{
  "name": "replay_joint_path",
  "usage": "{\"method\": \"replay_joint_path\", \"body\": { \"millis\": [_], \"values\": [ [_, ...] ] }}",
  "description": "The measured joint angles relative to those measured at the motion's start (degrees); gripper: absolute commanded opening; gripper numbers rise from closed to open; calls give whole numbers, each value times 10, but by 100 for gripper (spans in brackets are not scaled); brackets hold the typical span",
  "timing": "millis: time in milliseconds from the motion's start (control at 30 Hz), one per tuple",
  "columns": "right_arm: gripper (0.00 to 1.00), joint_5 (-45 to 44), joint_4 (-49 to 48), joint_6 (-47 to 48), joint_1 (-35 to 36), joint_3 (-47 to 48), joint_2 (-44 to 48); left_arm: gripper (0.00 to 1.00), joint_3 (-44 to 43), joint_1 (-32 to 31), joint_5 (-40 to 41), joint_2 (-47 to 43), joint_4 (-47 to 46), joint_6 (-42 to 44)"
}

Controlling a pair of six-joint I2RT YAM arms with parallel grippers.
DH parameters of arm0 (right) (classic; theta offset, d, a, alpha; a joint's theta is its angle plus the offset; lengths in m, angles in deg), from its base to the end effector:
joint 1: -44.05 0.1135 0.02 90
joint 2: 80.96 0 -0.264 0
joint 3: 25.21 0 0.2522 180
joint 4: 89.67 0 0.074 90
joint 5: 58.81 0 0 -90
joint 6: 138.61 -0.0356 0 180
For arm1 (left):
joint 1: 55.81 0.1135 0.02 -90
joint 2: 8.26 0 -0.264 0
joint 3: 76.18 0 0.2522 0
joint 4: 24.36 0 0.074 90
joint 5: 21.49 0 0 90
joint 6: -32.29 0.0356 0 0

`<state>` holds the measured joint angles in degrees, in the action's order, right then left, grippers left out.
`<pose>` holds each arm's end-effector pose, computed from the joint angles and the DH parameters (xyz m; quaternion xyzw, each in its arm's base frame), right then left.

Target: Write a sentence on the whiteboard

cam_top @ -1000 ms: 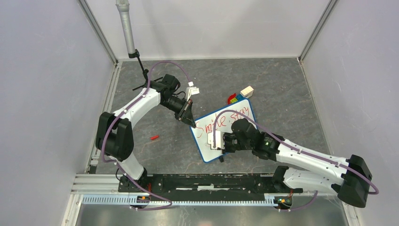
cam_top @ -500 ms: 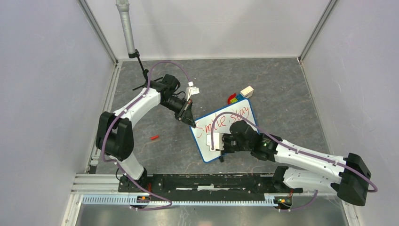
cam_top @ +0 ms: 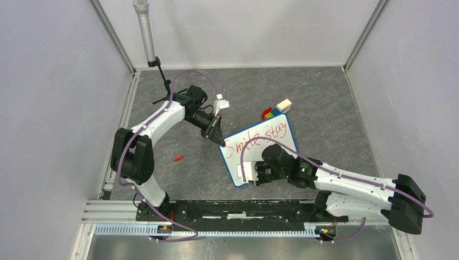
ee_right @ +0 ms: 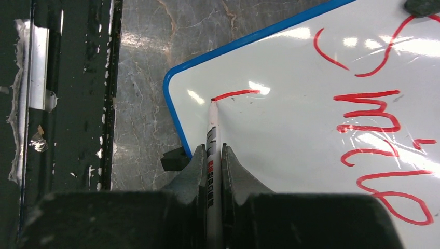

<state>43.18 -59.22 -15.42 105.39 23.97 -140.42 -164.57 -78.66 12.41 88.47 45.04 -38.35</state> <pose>0.0973 0.1935 0.2249 -0.6935 0.5815 0.1929 0.3790 0.2838 -0.1516 0.2474 0.3628 0.8005 -0.4702 0.0800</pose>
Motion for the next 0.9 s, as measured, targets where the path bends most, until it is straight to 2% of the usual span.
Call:
{"method": "replay_joint_path", "body": {
  "millis": [900],
  "values": [
    [0, -14, 9, -8, 8, -3, 4, 2, 0, 0, 0, 0, 0, 0]
  ]
}}
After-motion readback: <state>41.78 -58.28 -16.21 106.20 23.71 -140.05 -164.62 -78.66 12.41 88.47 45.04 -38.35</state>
